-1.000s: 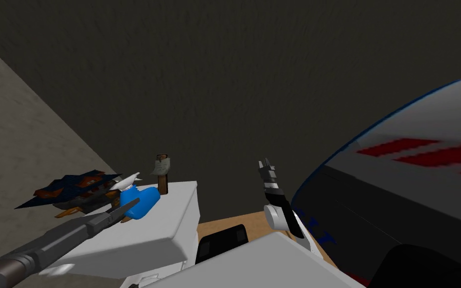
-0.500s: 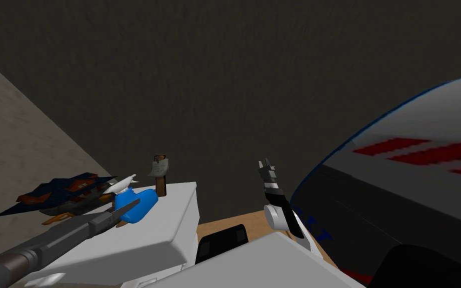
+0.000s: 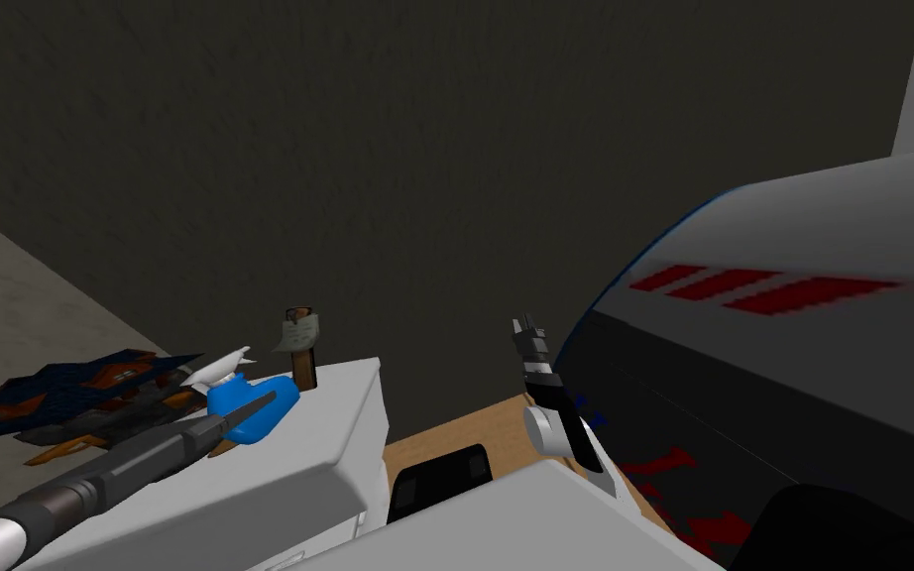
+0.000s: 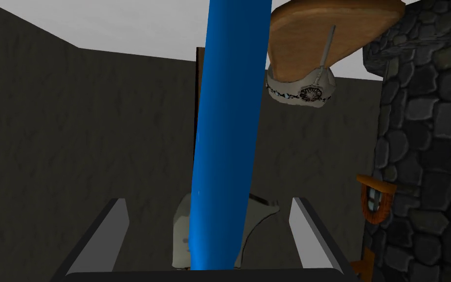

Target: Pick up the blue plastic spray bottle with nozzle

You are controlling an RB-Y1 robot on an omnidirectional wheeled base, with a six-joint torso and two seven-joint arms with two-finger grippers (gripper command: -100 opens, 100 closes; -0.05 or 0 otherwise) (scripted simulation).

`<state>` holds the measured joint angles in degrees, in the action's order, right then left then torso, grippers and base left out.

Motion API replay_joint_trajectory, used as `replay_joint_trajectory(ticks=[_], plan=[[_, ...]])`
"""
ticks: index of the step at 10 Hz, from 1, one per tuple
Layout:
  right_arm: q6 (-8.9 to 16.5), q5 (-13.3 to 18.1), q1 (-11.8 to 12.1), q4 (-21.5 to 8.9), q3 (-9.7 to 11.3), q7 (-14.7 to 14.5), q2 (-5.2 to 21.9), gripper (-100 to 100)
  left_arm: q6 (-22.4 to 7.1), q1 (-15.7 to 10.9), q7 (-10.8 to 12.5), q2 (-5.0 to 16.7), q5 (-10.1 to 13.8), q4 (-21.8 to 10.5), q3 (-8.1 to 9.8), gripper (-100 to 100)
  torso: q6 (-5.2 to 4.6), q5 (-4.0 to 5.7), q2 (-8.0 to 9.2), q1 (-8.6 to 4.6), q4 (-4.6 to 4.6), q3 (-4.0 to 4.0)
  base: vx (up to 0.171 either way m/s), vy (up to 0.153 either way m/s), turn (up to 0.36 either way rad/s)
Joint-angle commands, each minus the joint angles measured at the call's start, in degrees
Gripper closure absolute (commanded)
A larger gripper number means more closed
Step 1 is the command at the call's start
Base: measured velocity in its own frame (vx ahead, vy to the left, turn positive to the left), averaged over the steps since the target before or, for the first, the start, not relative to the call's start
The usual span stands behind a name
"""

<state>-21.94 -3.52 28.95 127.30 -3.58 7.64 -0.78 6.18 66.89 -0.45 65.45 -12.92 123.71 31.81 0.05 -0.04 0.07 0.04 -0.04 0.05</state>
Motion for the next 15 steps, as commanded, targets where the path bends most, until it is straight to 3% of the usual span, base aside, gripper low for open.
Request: replay_joint_trajectory(ticks=[1, 2, 3, 5, 9, 10, 11, 13, 15], plan=[[0.0, 0.0, 0.0, 0.0, 0.0, 0.0, 0.0, 0, -0.1, 0.4, -0.2, -0.6, -0.2, -2.9, 0.19, -100, 0.0, 0.0, 0.0, 0.0, 0.0, 0.0, 0.004, 0.002, 0.014], [0.0, 0.0, 0.0, 0.0, 0.0, 0.0, 0.0, 0, 2.5, -3.1, 1.6, 1.0, 0.6, -5.0, -2.76, -100, 0.0, 0.0, -0.07, 0.0, 0.02, -0.05, -0.117, -0.045, -0.381], [0.0, 0.0, 0.0, 0.0, 0.0, 0.0, 0.0, 0, 2.5, -5.0, 1.6, 1.0, 0.6, -6.9, -4.55, -100, -0.13, 0.02, 0.19, -0.16, -0.01, 0.08, -0.152, -0.066, -0.467], [0.0, 0.0, 0.0, 0.0, 0.0, 0.0, 0.0, 0, 2.5, -7.2, 1.6, 1.0, 0.6, -10.6, -5.33, -100, -0.39, -0.18, -0.19, -0.23, 0.18, -0.2, -0.086, -0.018, -0.127], [0.0, 0.0, 0.0, 0.0, 0.0, 0.0, 0.0, 0, 2.5, -7.2, 1.6, 1.0, 0.6, -15.8, -5.33, -100, -0.24, -0.29, -0.7, 0.1, 0.34, -0.52, -0.002, 0.001, 0.009], [0.0, 0.0, 0.0, 0.0, 0.0, 0.0, 0.0, 0, 5.1, -10.2, 3.4, 2.6, 1.3, -17.6, -8.38, -100, -0.22, -0.34, -0.71, 0.22, 0.36, -0.53, -0.111, -0.06, -0.36], [0.0, 0.0, 0.0, 0.0, 0.0, 0.0, 0.0, 0, 5.1, -11.8, 3.4, 2.6, 1.3, -19.1, -9.98, -100, -0.33, -0.36, -0.47, 0.15, 0.33, -0.42, -0.159, -0.09, -0.504], [0.0, 0.0, 0.0, 0.0, 0.0, 0.0, 0.0, 0, 5.1, -14.8, 3.4, 2.6, 1.3, -22.6, -10.84, -100, -0.47, -0.5, -0.6, 0.17, 0.39, -0.51, -0.079, -0.018, -0.102], [0.0, 0.0, 0.0, 0.0, 0.0, 0.0, 0.0, 0, 5.1, -14.8, 3.4, 2.6, 1.3, -25.9, -10.84, -100, -0.43, -0.54, -0.88, 0.35, 0.46, -0.67, -0.01, 0.006, 0.036]])
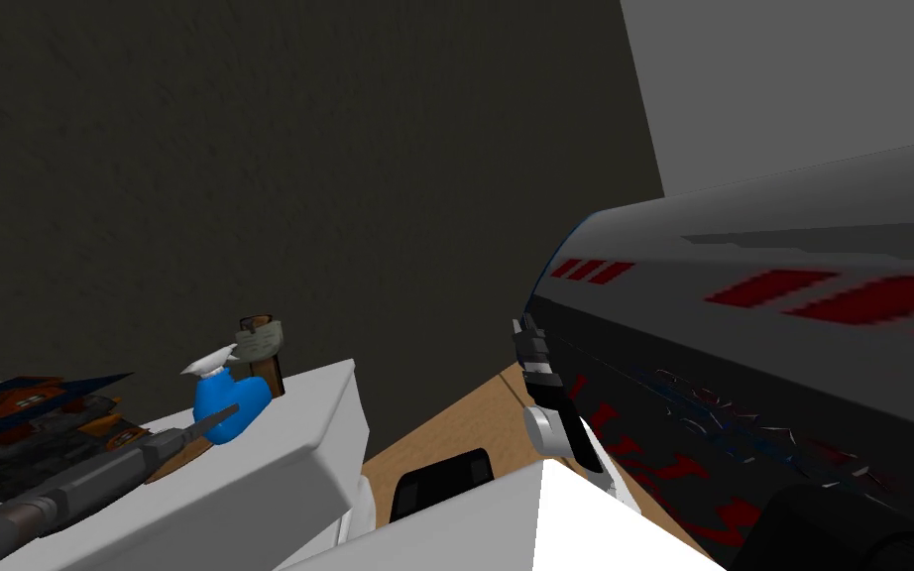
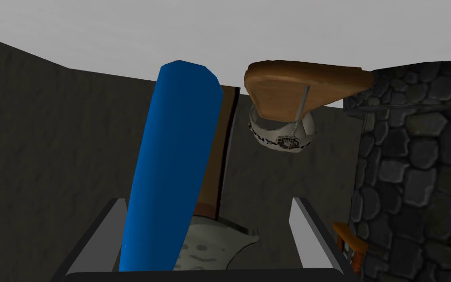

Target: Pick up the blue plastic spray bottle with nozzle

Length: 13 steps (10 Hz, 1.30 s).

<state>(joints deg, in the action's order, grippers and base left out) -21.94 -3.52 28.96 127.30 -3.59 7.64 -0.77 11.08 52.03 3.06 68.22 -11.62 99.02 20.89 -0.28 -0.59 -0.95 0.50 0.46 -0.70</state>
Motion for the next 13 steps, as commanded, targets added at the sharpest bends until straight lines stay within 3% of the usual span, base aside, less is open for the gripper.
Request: replay_joint_trajectory(ticks=[1, 4, 5, 7, 8, 10, 11, 12, 13], plan=[[0.0, 0.0, 0.0, 0.0, 0.0, 0.0, 0.0, 0, 0.2, 0.1, -0.1, -0.2, 0.0, -2.9, 0.07, -100, 0.0, 0.0, 0.0, 0.0, 0.0, 0.0, 0.0, 0.0, 0.0], [0.0, 0.0, 0.0, 0.0, 0.0, 0.0, 0.0, 0, 0.2, 0.1, -0.1, -0.2, 0.0, -3.6, 0.07, -100, 0.07, -0.08, 0.07, 0.23, 0.01, 0.02, -0.011, -0.003, -0.016], [0.0, 0.0, 0.0, 0.0, 0.0, 0.0, 0.0, 0, 2.7, -2.8, -0.5, 0.8, 1.2, -6.5, -2.81, -100, 0.08, -0.09, 0.02, 0.27, 0.02, -0.01, -0.015, -0.038, 0.067], [0.0, 0.0, 0.0, 0.0, 0.0, 0.0, 0.0, 0, 2.7, -6.4, -0.5, 0.8, 1.2, -9.1, -5.48, -100, 0.08, -0.08, 0.08, 0.13, 0.02, 0.02, -0.028, -0.047, 0.025], [0.0, 0.0, 0.0, 0.0, 0.0, 0.0, 0.0, 0, 5.1, -8.1, -0.7, 1.8, 2.5, -11.1, -7.57, -100, 0.07, -0.08, 0.06, 0.19, 0.02, 0.01, -0.018, -0.046, 0.065], [0.0, 0.0, 0.0, 0.0, 0.0, 0.0, 0.0, 0, 5.1, -11.4, -0.7, 1.8, 2.5, -14.6, -10.8, -100, 0.08, -0.08, 0.05, 0.14, 0.02, 0.01, -0.018, -0.039, 0.021], [0.0, 0.0, 0.0, 0.0, 0.0, 0.0, 0.0, 0, 5.1, -12.9, -0.7, 1.8, 2.5, -14.6, -11.02, -100, 0.07, -0.09, 0.04, 0.22, 0.03, 0.0, -0.007, 0.002, -0.006], [0.0, 0.0, 0.0, 0.0, 0.0, 0.0, 0.0, 0, 7.5, -14.3, -1.0, 2.8, 3.8, -16.3, -13.18, -100, 0.07, -0.1, 0.01, 0.31, 0.03, -0.02, -0.025, -0.031, 0.061], [0.0, 0.0, 0.0, 0.0, 0.0, 0.0, 0.0, 0, 7.5, -15.9, -1.0, 2.8, 3.8, -17.8, -14.69, -100, 0.1, -0.1, 0.05, 0.22, 0.03, 0.0, -0.031, -0.043, 0.049]])
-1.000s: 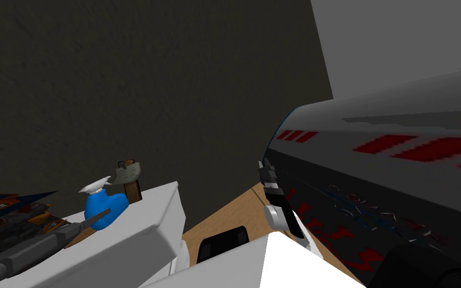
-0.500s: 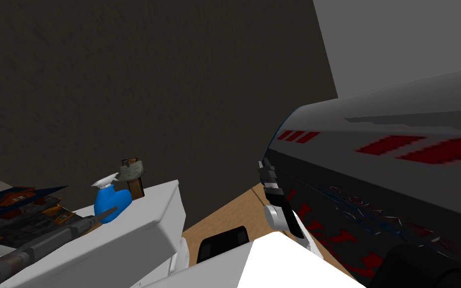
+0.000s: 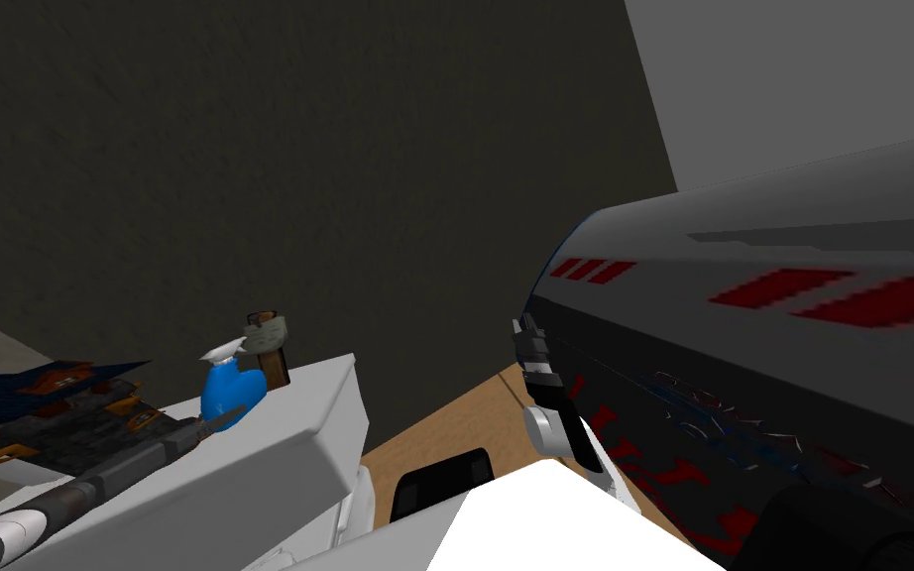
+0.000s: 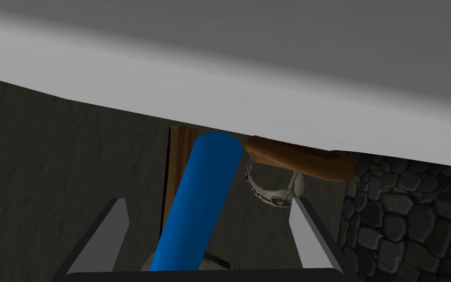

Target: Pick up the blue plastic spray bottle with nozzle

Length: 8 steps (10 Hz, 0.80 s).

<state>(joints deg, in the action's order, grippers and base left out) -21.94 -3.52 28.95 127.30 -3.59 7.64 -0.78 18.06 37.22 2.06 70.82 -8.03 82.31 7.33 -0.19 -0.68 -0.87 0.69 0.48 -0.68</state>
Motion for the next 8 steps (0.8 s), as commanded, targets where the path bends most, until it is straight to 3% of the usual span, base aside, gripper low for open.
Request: replay_joint_trajectory(ticks=[1, 2, 3, 5, 6, 7, 8], plan=[[0.0, 0.0, 0.0, 0.0, 0.0, 0.0, 0.0, 0, 0.5, -2.9, 0.0, 0.2, 0.2, -2.9, -2.86, -100, 0.0, 0.0, 0.0, 0.0, 0.0, 0.0, -0.013, -0.024, 0.003], [0.0, 0.0, 0.0, 0.0, 0.0, 0.0, 0.0, 0, 0.5, -4.6, 0.0, 0.2, 0.2, -3.4, -3.0, -100, -0.01, -0.01, -0.04, 0.05, 0.01, -0.02, -0.001, -0.008, -0.006], [0.0, 0.0, 0.0, 0.0, 0.0, 0.0, 0.0, 0, 2.9, -6.5, -0.3, 1.2, 1.5, -5.8, -5.59, -100, -0.02, -0.01, -0.09, 0.1, 0.02, -0.05, -0.022, -0.038, 0.067], [0.0, 0.0, 0.0, 0.0, 0.0, 0.0, 0.0, 0, 2.9, -9.6, -0.3, 1.2, 1.5, -8.7, -8.54, -100, 0.0, 0.01, -0.01, -0.03, 0.0, 0.0, -0.021, -0.036, 0.026], [0.0, 0.0, 0.0, 0.0, 0.0, 0.0, 0.0, 0, 2.9, -11.1, -0.3, 1.2, 1.5, -8.9, -8.54, -100, -0.02, -0.03, -0.06, 0.06, 0.02, -0.04, -0.003, -0.007, -0.008], [0.0, 0.0, 0.0, 0.0, 0.0, 0.0, 0.0, 0, 5.3, -12.8, -0.6, 2.2, 2.7, -11.0, -10.99, -100, -0.03, -0.07, -0.12, 0.15, 0.04, -0.08, -0.025, -0.035, 0.056], [0.0, 0.0, 0.0, 0.0, 0.0, 0.0, 0.0, 0, 5.3, -14.6, -0.6, 2.2, 2.7, -12.7, -12.63, -100, 0.0, -0.07, -0.09, 0.1, 0.05, -0.07, -0.033, -0.049, 0.058]])
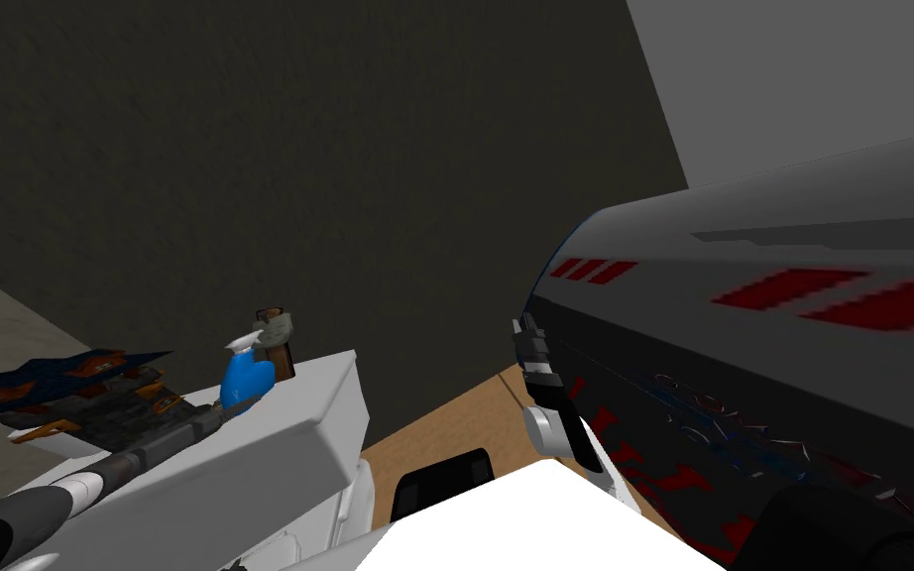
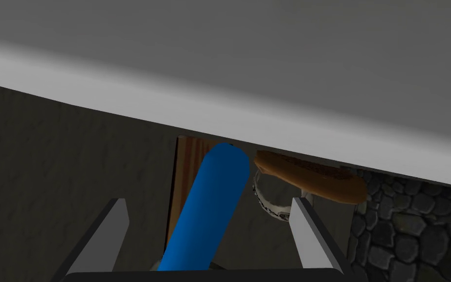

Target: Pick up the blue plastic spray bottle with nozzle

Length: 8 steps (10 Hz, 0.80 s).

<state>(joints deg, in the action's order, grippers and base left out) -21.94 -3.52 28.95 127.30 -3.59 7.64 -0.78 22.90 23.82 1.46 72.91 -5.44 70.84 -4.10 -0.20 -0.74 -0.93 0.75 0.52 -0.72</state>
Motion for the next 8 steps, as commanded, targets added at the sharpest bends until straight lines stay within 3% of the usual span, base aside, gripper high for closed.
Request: replay_joint_trajectory(ticks=[1, 2, 3, 4, 5, 6, 7, 8], plan=[[0.0, 0.0, 0.0, 0.0, 0.0, 0.0, 0.0, 0, 0.5, -2.9, 0.0, 0.1, 0.2, -2.9, -2.64, -100, 0.0, 0.0, 0.0, 0.0, 0.0, 0.0, -0.014, -0.029, 0.004], [0.0, 0.0, 0.0, 0.0, 0.0, 0.0, 0.0, 0, 0.5, -4.1, 0.0, 0.1, 0.2, -3.0, -2.64, -100, -0.01, 0.0, -0.05, 0.06, 0.01, -0.02, 0.002, -0.006, -0.011], [0.0, 0.0, 0.0, 0.0, 0.0, 0.0, 0.0, 0, 2.9, -6.1, -0.3, 1.2, 1.4, -5.6, -5.17, -100, -0.02, -0.02, -0.11, 0.13, 0.02, -0.06, -0.021, -0.028, 0.074], [0.0, 0.0, 0.0, 0.0, 0.0, 0.0, 0.0, 0, 2.9, -7.8, -0.3, 1.2, 1.4, -7.3, -6.76, -100, 0.02, -0.02, -0.05, 0.07, 0.01, -0.03, -0.026, -0.046, 0.045], [0.0, 0.0, 0.0, 0.0, 0.0, 0.0, 0.0, 0, 2.9, -9.5, -0.3, 1.2, 1.4, -8.5, -8.18, -100, -0.01, 0.0, -0.03, 0.02, 0.01, -0.02, -0.011, -0.03, -0.004], [0.0, 0.0, 0.0, 0.0, 0.0, 0.0, 0.0, 0, 2.9, -10.6, -0.3, 1.2, 1.4, -8.5, -8.18, -100, -0.02, 0.0, -0.06, 0.05, 0.01, -0.04, -0.004, -0.007, -0.006], [0.0, 0.0, 0.0, 0.0, 0.0, 0.0, 0.0, 0, 5.3, -12.5, -0.6, 2.2, 2.7, -10.7, -10.67, -100, -0.02, -0.02, -0.1, 0.12, 0.02, -0.05, -0.03, -0.039, 0.068], [0.0, 0.0, 0.0, 0.0, 0.0, 0.0, 0.0, 0, 5.3, -13.8, -0.6, 2.2, 2.7, -11.7, -12.02, -100, 0.02, 0.0, -0.02, 0.03, 0.01, -0.02, -0.033, -0.052, 0.047]])
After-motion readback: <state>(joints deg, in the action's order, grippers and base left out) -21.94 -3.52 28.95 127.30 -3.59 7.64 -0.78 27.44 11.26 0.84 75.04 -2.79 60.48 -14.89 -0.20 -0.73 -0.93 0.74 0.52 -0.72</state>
